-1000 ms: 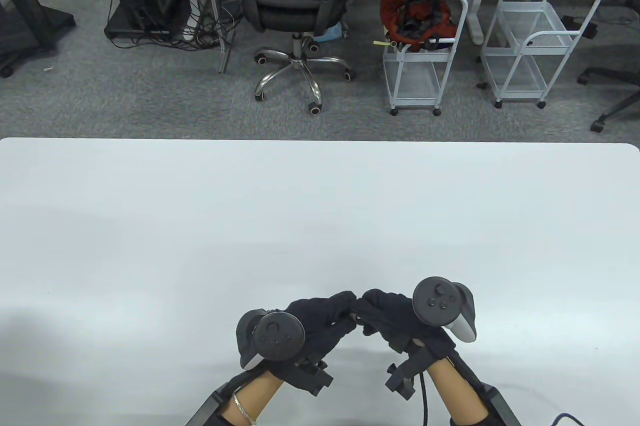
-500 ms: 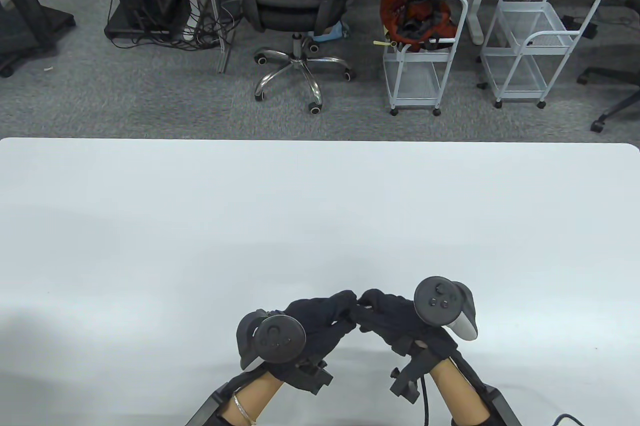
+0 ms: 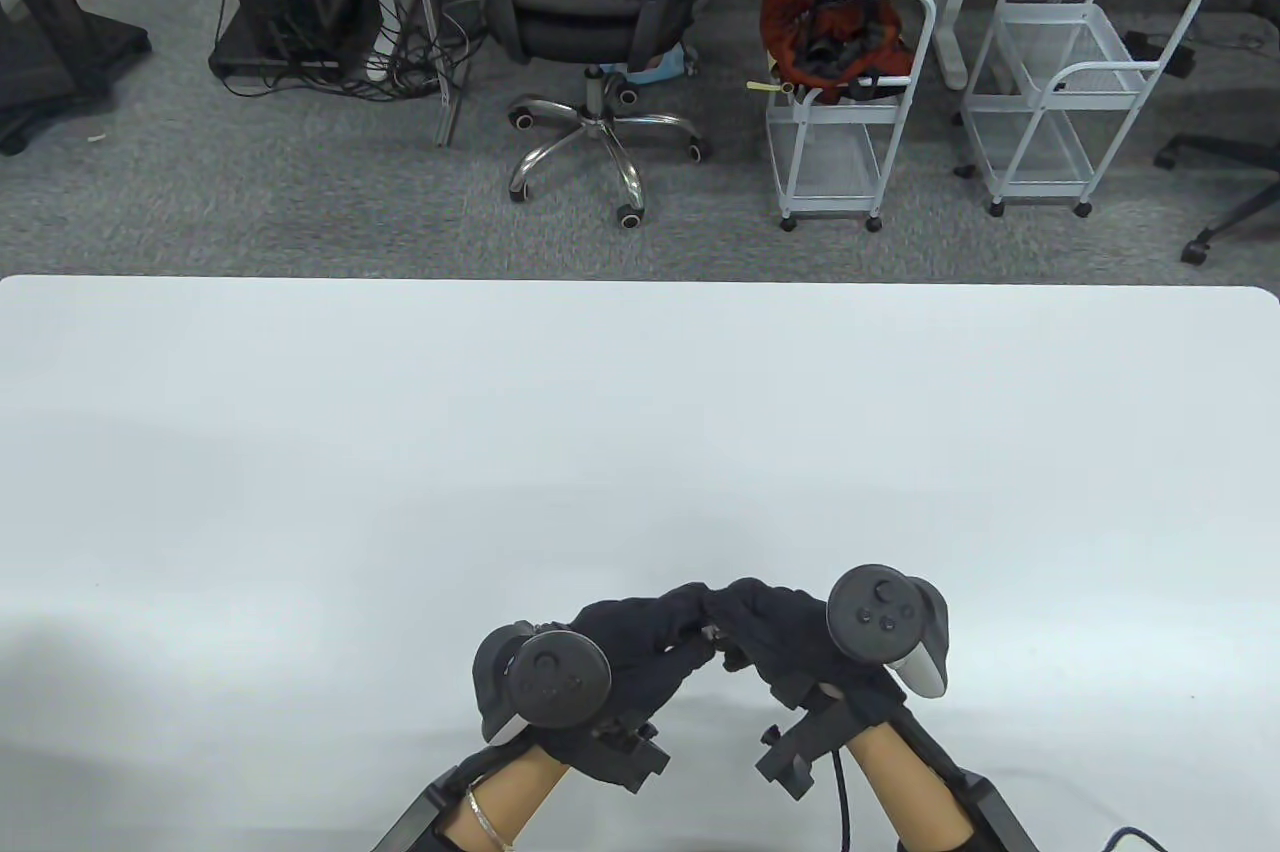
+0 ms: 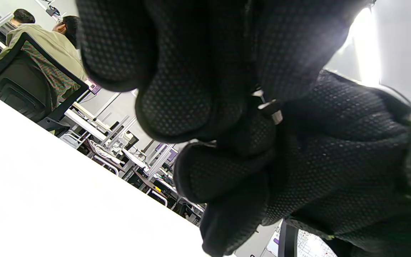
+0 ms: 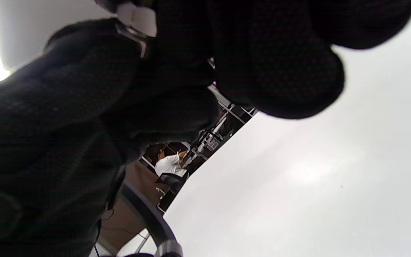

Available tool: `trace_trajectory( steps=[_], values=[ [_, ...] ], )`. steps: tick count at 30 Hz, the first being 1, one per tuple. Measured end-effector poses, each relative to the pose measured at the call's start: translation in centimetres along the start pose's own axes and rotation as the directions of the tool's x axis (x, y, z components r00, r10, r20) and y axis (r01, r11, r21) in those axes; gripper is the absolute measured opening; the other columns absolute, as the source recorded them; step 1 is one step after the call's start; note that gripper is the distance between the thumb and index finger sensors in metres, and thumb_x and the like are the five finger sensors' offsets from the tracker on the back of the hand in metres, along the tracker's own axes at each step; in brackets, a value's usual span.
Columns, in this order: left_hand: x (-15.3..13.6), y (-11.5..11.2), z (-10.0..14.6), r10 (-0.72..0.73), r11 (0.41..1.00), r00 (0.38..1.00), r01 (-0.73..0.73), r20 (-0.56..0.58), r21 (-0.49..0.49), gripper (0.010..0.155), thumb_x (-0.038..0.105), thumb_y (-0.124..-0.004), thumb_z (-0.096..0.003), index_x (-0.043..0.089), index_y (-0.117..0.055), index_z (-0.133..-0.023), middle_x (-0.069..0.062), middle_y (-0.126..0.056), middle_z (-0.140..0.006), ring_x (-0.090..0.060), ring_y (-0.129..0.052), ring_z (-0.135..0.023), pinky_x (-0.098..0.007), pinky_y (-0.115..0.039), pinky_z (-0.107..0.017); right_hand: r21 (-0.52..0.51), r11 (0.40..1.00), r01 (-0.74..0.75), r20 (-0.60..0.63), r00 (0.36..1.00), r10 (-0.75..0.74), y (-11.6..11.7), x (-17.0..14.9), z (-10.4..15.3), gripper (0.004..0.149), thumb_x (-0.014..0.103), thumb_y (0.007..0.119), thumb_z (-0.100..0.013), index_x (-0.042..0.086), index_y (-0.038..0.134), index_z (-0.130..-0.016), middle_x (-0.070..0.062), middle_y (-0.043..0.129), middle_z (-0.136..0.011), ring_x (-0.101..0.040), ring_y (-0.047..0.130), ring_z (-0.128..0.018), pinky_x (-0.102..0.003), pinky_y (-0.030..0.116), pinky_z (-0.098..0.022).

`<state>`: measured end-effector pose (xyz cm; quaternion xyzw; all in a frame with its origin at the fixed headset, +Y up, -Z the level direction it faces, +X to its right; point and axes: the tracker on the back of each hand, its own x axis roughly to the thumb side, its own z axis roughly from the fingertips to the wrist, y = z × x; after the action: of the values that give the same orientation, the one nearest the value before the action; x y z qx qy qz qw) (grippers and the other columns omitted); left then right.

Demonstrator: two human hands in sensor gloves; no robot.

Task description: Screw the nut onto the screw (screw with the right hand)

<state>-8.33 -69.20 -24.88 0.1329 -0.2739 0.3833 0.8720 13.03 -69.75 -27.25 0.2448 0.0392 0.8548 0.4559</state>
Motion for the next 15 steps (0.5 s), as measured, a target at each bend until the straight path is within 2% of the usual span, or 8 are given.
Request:
trace_trajectory(
  steps=[3,5,6,7,9,12,14,15],
  values=[
    [-0.05,0.34,0.00,-0.013,1.000,1.000,0.013,-0.004,0.020,0.044,0.038,-0.087,-0.0413,0.016,-0.091,-0.079,0.003,-0.112,-0.062,-0.013,-0.112,-0.048,-0.034,-0.090,-0.044,0.157,0.988,0.009,0.010,1.000,-0.011,-0.03,0.17,-0.16,0.050,0.042,0.063,-0.061,-0.003,0.071,-0.081,-0.032,0.085,-0.078,-0.040,0.096,-0.056,-0.055,0.073,-0.044],
    [0.18,0.37,0.12,-0.016,1.000,1.000,0.016,0.002,0.022,0.044,0.038,-0.087,-0.0413,0.015,-0.092,-0.078,0.002,-0.112,-0.062,-0.013,-0.112,-0.047,-0.034,-0.090,-0.044,0.068,0.998,0.009,0.016,1.000,-0.010,0.04,0.20,-0.11,0.048,0.042,0.063,-0.061,-0.002,0.076,-0.074,-0.028,0.091,-0.070,-0.036,0.100,-0.047,-0.053,0.076,-0.039],
    [0.28,0.33,0.10,-0.012,1.000,1.000,0.012,0.008,0.019,0.045,0.039,-0.087,-0.0412,0.014,-0.092,-0.078,0.002,-0.112,-0.061,-0.012,-0.112,-0.046,-0.034,-0.091,-0.044,-0.030,1.000,-0.003,0.005,1.000,0.003,0.10,0.15,0.02,0.048,0.042,0.059,-0.061,0.000,0.080,-0.068,-0.025,0.096,-0.062,-0.032,0.102,-0.039,-0.050,0.078,-0.034],
    [0.36,0.27,0.09,-0.001,1.000,1.000,0.001,0.008,0.016,0.045,0.039,-0.087,-0.0411,0.014,-0.092,-0.078,0.002,-0.112,-0.061,-0.012,-0.112,-0.046,-0.034,-0.091,-0.044,-0.080,0.997,0.004,0.005,1.000,-0.003,0.17,0.12,0.05,0.048,0.041,0.058,-0.061,0.001,0.084,-0.062,-0.024,0.098,-0.057,-0.031,0.103,-0.033,-0.050,0.080,-0.031],
    [0.37,0.27,0.09,-0.002,1.000,1.000,0.001,0.008,0.015,0.045,0.040,-0.087,-0.0409,0.014,-0.092,-0.077,0.003,-0.112,-0.061,-0.012,-0.112,-0.046,-0.034,-0.091,-0.044,-0.051,0.998,0.023,0.006,1.000,-0.022,0.09,0.05,0.02,0.048,0.041,0.057,-0.061,0.001,0.084,-0.062,-0.025,0.098,-0.057,-0.033,0.103,-0.033,-0.050,0.079,-0.031],
    [0.33,0.49,0.07,-0.027,0.999,1.000,0.026,0.007,0.032,0.044,0.039,-0.087,-0.0411,0.015,-0.092,-0.078,0.003,-0.112,-0.062,-0.012,-0.112,-0.048,-0.034,-0.090,-0.044,0.148,0.987,0.059,0.018,0.998,-0.062,-0.19,0.19,-0.06,0.052,0.043,0.063,-0.061,-0.005,0.073,-0.079,-0.033,0.087,-0.075,-0.040,0.097,-0.053,-0.055,0.074,-0.042],
    [0.48,0.49,0.14,-0.011,1.000,1.000,0.011,0.009,0.025,0.044,0.039,-0.087,-0.0408,0.014,-0.092,-0.077,0.003,-0.112,-0.061,-0.013,-0.112,-0.047,-0.034,-0.090,-0.044,0.124,0.992,0.032,-0.001,0.999,-0.032,-0.12,0.31,0.01,0.049,0.043,0.063,-0.061,-0.002,0.073,-0.077,-0.030,0.088,-0.074,-0.038,0.098,-0.051,-0.054,0.074,-0.041],
    [0.57,0.42,0.16,-0.013,1.000,1.000,0.013,0.014,0.028,0.045,0.039,-0.087,-0.0408,0.014,-0.092,-0.077,0.002,-0.112,-0.061,-0.012,-0.112,-0.046,-0.034,-0.091,-0.043,0.032,0.999,0.000,0.013,1.000,-0.001,-0.09,0.29,0.04,0.049,0.044,0.060,-0.061,0.000,0.077,-0.072,-0.027,0.093,-0.067,-0.035,0.101,-0.044,-0.052,0.077,-0.037]
  ],
)
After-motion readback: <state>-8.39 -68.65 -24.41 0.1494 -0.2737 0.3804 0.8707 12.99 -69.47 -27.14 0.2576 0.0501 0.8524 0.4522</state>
